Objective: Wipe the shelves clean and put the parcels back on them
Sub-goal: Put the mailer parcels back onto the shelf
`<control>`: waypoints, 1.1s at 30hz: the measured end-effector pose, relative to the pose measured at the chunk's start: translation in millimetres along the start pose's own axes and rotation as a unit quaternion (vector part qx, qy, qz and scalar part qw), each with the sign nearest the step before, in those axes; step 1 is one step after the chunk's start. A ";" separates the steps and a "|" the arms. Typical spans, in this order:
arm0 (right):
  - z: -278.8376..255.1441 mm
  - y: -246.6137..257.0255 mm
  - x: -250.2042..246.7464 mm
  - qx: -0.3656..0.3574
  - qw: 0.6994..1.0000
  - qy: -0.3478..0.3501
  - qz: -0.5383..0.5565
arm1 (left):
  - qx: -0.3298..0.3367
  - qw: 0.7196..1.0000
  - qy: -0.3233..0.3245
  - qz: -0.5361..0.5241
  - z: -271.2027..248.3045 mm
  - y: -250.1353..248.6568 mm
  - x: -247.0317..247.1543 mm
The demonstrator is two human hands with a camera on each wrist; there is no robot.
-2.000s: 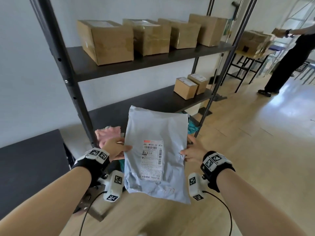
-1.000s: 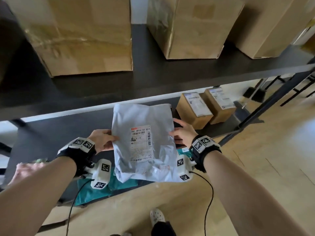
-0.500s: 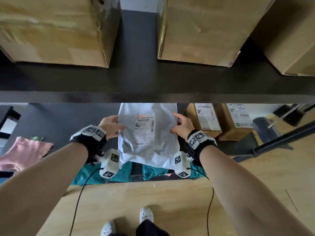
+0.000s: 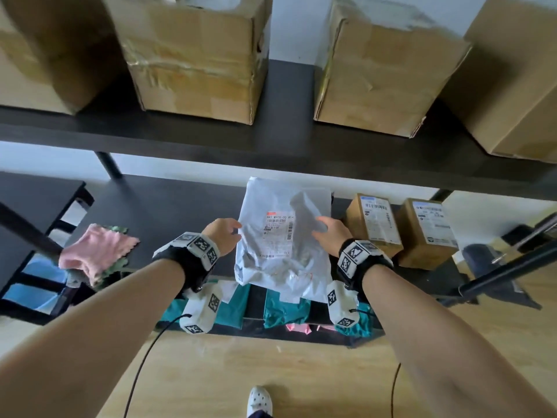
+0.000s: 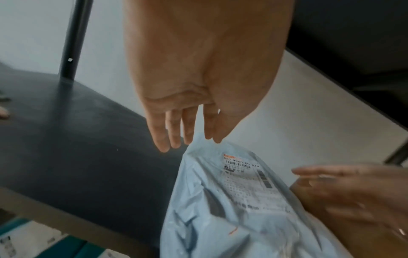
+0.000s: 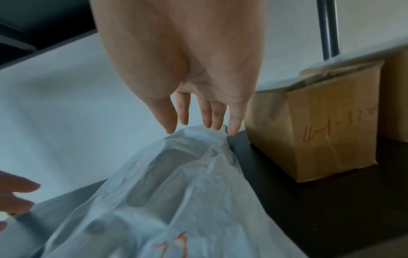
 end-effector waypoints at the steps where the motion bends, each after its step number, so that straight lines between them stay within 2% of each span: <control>1: -6.2 6.6 -0.3 -0.012 1.000 -0.003 -0.007 | 0.017 1.000 -0.007 0.021 -7.2 1.2 -6.2; 5: -43.3 40.3 13.1 -0.049 0.998 0.008 -0.030 | 0.063 0.992 -0.031 0.100 -42.2 18.8 -36.1; 9: -91.2 81.6 37.2 -0.077 0.996 0.005 -0.036 | 0.084 0.987 -0.050 0.127 -81.8 49.7 -70.0; 15: -180.3 157.9 94.2 -0.146 0.987 0.039 -0.063 | 0.059 0.985 -0.080 0.141 -150.5 132.1 -122.1; 20: -239.6 229.8 152.8 -0.208 0.973 0.064 -0.081 | 0.009 0.982 -0.100 0.159 -198.8 214.3 -179.3; 26: -293.7 326.2 231.6 -0.302 0.942 0.112 -0.093 | -0.093 0.974 -0.140 0.155 -235.6 318.9 -250.8; 30: -303.7 386.7 287.1 -0.335 0.924 0.133 -0.128 | -0.157 0.964 -0.154 0.148 -241.6 389.2 -286.8; 33: -304.9 436.6 331.3 -0.349 0.916 0.169 -0.100 | -0.197 0.954 -0.176 0.144 -234.8 439.1 -318.7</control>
Point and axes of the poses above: each hand's wrist, its own z-axis towards the middle knuckle, its own x-axis out of the palm, y = z × x, the point moved 8 cm from there along z, towards the middle knuckle, and after that the axes turned 13 degrees about -y, right-handed, at the moved point
